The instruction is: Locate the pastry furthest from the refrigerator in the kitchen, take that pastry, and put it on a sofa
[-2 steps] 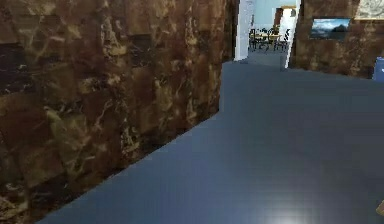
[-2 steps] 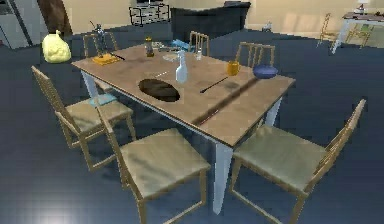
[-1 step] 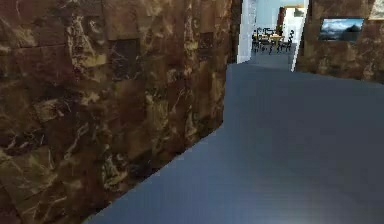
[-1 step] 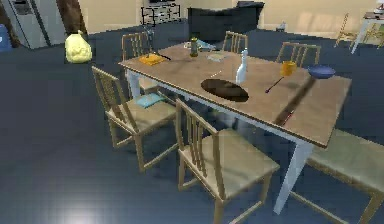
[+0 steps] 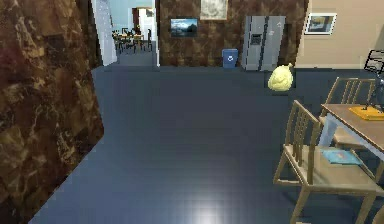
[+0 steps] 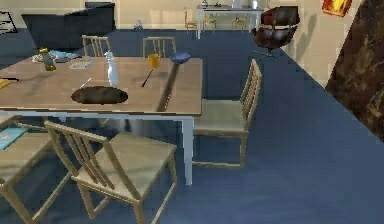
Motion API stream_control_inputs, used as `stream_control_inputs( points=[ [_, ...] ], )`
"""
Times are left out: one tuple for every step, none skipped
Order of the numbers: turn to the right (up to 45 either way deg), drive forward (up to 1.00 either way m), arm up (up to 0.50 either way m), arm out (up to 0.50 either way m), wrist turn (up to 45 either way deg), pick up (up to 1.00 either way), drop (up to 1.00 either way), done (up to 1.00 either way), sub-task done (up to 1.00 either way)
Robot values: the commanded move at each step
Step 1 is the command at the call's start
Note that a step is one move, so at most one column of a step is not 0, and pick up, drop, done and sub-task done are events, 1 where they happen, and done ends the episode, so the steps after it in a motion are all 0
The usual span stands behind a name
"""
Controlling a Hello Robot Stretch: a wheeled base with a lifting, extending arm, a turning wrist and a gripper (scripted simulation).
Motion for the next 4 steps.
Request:
stream_control_inputs(
  points=[
    [0.0, 0.65, 0.00, 0.00, 0.0, 0.00, 0.00, 0.00, 0.00],
    [12.0, 0.00, 0.00, 0.00, 0.0, 0.00, 0.00, 0.00, 0.00],
    [0.0, 1.00, 0.00, 0.00, 0.0, 0.00, 0.00, 0.00, 0.00],
    [0.0, 0.20, 0.00, 0.00, 0.0, 0.00, 0.00, 0.00, 0.00]
  ],
)
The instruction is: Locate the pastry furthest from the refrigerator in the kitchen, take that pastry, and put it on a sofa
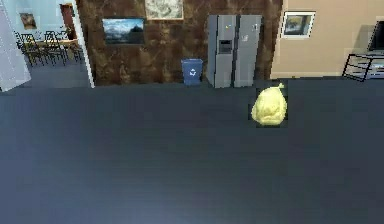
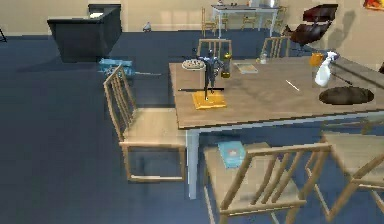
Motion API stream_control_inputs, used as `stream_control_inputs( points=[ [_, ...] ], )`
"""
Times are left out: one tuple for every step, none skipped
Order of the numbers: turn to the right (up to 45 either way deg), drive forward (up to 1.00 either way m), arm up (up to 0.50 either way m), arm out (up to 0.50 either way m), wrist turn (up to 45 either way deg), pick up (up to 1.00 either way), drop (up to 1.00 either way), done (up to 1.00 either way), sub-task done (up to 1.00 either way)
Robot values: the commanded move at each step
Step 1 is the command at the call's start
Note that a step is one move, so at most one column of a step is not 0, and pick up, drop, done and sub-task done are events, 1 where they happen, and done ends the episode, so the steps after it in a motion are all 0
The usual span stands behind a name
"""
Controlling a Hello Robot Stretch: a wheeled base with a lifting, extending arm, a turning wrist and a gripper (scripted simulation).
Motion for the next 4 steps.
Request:
stream_control_inputs(
  points=[
    [36.0, 0.00, 0.00, 0.00, 0.0, 0.00, 0.00, 0.00, 0.00],
    [0.0, 0.95, 0.00, 0.00, 0.0, 0.00, 0.00, 0.00, 0.00],
    [6.0, 0.00, 0.00, 0.00, 0.0, 0.00, 0.00, 0.00, 0.00],
    [0.0, 1.00, 0.00, 0.00, 0.0, 0.00, 0.00, 0.00, 0.00]
  ],
)
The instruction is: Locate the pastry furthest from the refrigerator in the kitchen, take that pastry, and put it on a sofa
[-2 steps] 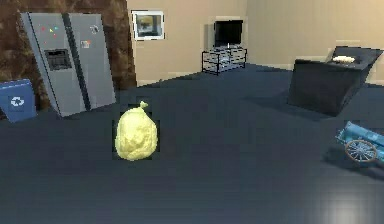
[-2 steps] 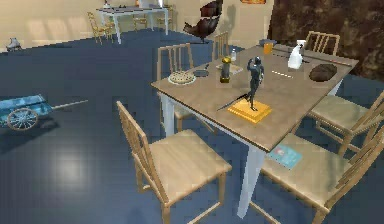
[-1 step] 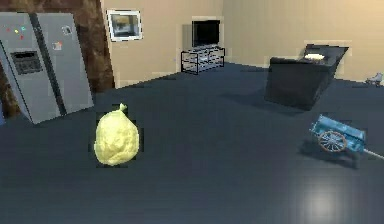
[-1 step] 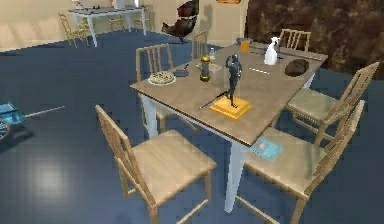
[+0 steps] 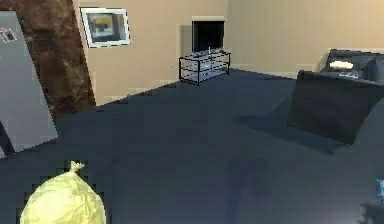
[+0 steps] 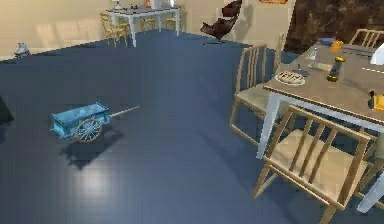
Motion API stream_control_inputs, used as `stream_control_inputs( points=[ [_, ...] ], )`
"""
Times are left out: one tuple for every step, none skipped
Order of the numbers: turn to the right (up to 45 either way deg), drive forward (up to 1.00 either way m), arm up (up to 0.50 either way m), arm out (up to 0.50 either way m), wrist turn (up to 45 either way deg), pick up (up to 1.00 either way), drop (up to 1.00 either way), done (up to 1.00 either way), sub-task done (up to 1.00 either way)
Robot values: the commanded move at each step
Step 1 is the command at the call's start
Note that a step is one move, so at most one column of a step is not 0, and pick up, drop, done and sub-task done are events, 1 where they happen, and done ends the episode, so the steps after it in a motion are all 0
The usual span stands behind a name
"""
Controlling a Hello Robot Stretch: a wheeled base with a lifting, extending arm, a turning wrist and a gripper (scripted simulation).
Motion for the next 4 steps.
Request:
stream_control_inputs(
  points=[
    [0.0, 0.50, 0.00, 0.00, 0.0, 0.00, 0.00, 0.00, 0.00],
    [0.0, 0.70, 0.00, 0.00, 0.0, 0.00, 0.00, 0.00, 0.00],
    [-39.0, 0.00, 0.00, 0.00, 0.0, 0.00, 0.00, 0.00, 0.00],
    [0.0, 0.05, 0.00, 0.00, 0.0, 0.00, 0.00, 0.00, 0.00]
  ],
)
